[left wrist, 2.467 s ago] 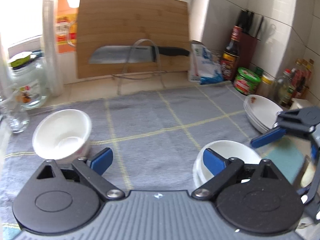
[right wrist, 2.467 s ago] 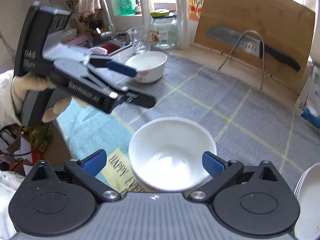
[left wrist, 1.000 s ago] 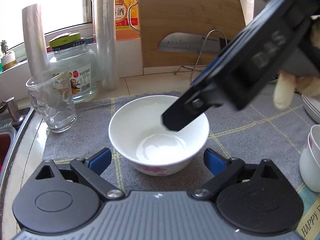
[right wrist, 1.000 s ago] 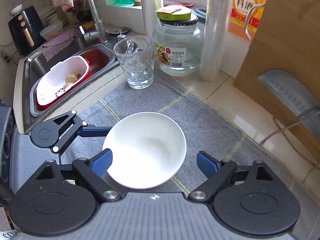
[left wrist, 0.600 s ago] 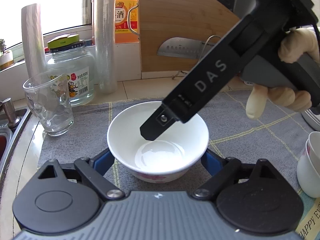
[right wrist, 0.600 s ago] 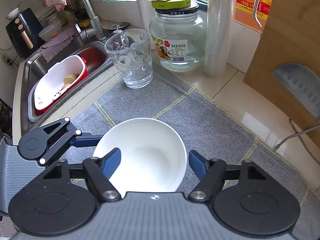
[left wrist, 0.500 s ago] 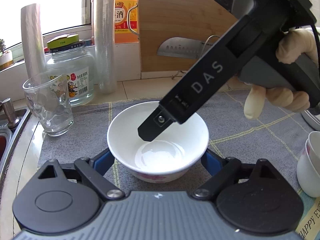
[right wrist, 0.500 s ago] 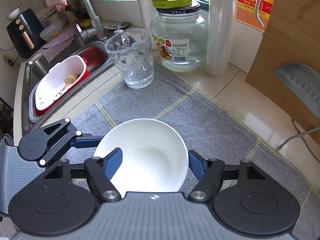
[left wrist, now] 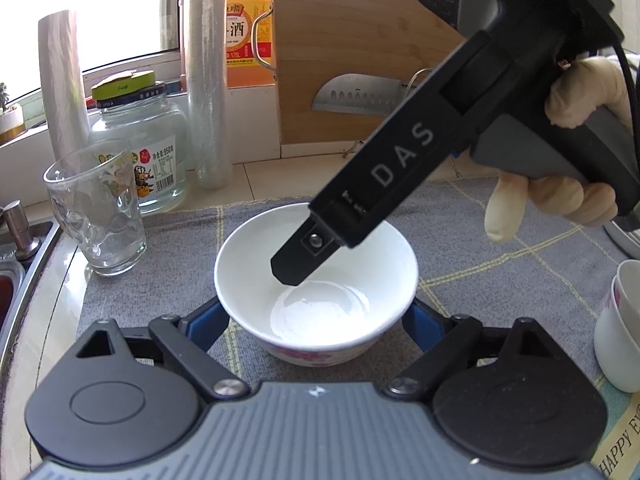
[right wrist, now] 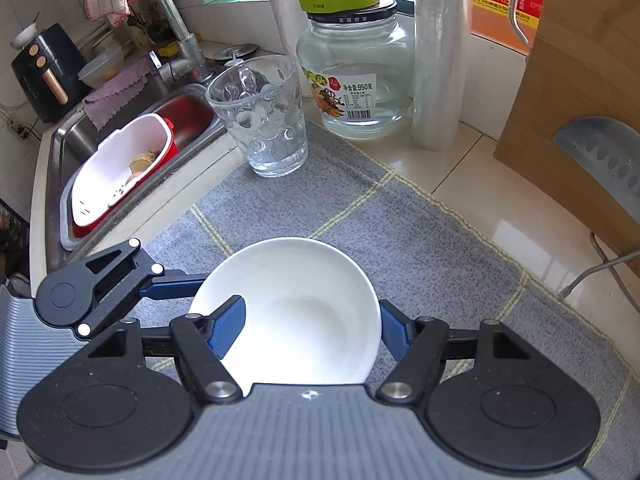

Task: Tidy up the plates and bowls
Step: 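Lift the floral bowl with the right tool and carry it toward the white bowl, then lower the floral bowl into the white bowl and open the right tool, then grip the stacked bowls with the right tool while the left tool grips them too, then carry the stacked bowls with both tools toward the plate stack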

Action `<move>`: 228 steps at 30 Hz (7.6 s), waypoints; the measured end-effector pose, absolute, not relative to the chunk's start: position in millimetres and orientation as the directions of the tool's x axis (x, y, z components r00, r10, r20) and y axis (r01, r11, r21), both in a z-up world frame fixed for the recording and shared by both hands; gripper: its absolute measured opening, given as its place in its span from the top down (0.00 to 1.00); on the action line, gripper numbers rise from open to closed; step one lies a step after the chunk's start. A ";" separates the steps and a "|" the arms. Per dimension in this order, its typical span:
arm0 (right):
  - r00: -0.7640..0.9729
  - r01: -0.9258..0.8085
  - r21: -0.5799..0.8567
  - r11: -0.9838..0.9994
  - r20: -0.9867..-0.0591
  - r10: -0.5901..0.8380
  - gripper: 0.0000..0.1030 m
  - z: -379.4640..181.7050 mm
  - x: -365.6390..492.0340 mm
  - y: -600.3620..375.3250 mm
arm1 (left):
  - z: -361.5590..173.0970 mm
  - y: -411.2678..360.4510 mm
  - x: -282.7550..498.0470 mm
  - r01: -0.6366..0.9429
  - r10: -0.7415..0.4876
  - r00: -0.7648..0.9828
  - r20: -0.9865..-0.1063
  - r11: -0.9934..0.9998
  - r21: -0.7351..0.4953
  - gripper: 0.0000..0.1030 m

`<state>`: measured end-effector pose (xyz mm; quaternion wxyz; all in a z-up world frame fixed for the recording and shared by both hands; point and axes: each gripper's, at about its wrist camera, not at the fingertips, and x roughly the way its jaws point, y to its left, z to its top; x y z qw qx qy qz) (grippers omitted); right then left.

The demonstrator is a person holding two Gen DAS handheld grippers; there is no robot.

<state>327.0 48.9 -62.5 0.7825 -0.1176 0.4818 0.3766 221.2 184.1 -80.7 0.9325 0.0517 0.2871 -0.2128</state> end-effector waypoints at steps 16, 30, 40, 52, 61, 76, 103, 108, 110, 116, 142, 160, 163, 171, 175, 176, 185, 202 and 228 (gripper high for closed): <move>0.282 -0.690 0.193 0.698 -0.816 0.505 0.26 -31.4 295.5 23.4 | -54.8 171.6 195.1 0.481 -0.389 0.743 -0.545 0.876 0.030 0.10; 0.299 -0.653 0.234 0.720 -0.794 0.530 0.26 0.6 237.8 -36.2 | -25.7 145.5 137.5 0.550 -0.445 0.722 -0.529 0.834 0.049 0.10; 0.374 -0.597 0.219 0.772 -0.775 0.509 0.26 24.6 196.6 -89.8 | -14.5 107.2 113.3 0.639 -0.526 0.686 -0.504 0.766 0.071 0.10; 0.451 -0.469 0.202 0.860 -0.782 0.430 0.26 23.0 159.4 -151.0 | -22.7 51.2 99.5 0.744 -0.624 0.585 -0.519 0.667 0.037 0.10; 0.446 -0.415 0.205 0.886 -0.803 0.395 0.26 7.0 147.0 -172.0 | -36.7 26.8 98.3 0.792 -0.648 0.493 -0.581 0.611 -0.008 0.10; 0.413 -0.417 0.221 0.882 -0.818 0.400 0.26 -9.8 144.7 -174.6 | -42.5 24.3 101.0 0.785 -0.628 0.446 -0.638 0.617 -0.058 0.10; 0.574 -0.461 0.027 0.887 -0.753 0.322 0.00 5.3 113.6 -186.2 | -43.1 59.6 83.0 0.848 -0.725 0.425 -0.542 0.528 -0.041 0.01; 0.582 -0.524 -0.064 0.849 -0.755 0.302 0.00 2.5 91.4 -192.9 | -59.7 66.0 88.4 0.864 -0.716 0.351 -0.603 0.496 -0.086 0.01; 0.579 -0.545 -0.119 0.830 -0.769 0.270 0.00 -4.7 83.8 -192.1 | -67.1 64.2 91.7 0.859 -0.684 0.365 -0.632 0.509 -0.055 0.01; 0.525 -0.610 -0.193 0.769 -0.825 0.209 0.00 -41.4 73.2 -184.7 | -88.6 52.3 102.2 0.867 -0.629 0.368 -0.685 0.498 0.009 0.01; 0.357 -0.817 -0.072 0.572 -0.843 0.403 0.00 -75.1 118.2 -173.3 | -89.6 25.1 132.6 0.939 -0.644 0.257 -0.721 0.342 0.029 0.04; 0.276 -0.849 -0.028 0.527 -0.875 0.398 0.10 -71.0 123.6 -164.1 | -85.0 22.7 148.5 0.995 -0.673 0.085 -0.734 0.097 0.026 0.15; 0.269 -0.848 -0.021 0.530 -0.879 0.395 0.10 -71.4 125.4 -162.9 | -85.0 22.4 151.1 0.997 -0.673 0.069 -0.736 0.071 0.028 0.14; 0.263 -0.837 -0.010 0.547 -0.884 0.387 0.10 -72.1 126.6 -162.4 | -84.5 17.9 156.8 1.000 -0.663 0.031 -0.748 0.023 0.022 0.13; 0.266 -0.831 -0.009 0.556 -0.884 0.384 0.11 -72.0 127.1 -161.4 | -84.4 15.7 159.3 1.000 -0.660 0.026 -0.751 0.016 0.021 0.13; 0.267 -0.829 -0.008 0.559 -0.884 0.384 0.11 -72.3 127.9 -161.2 | -84.4 14.6 159.7 1.000 -0.659 0.027 -0.751 0.016 0.022 0.13; 0.277 -0.822 -0.008 0.570 -0.879 0.387 0.11 -66.2 123.5 -167.6 | -81.1 9.0 157.4 0.999 -0.655 0.045 -0.754 0.040 0.026 0.14; 0.312 -0.843 -0.052 0.536 -0.859 0.407 0.12 -24.2 136.3 -258.5 | -49.1 -76.1 155.3 0.993 -0.688 0.119 -0.716 0.099 0.070 0.14; 0.359 -0.751 -0.073 0.656 -0.879 0.314 0.12 -38.3 177.6 -430.2 | -59.9 -259.7 216.5 0.996 -0.700 0.066 -0.711 0.002 0.091 0.14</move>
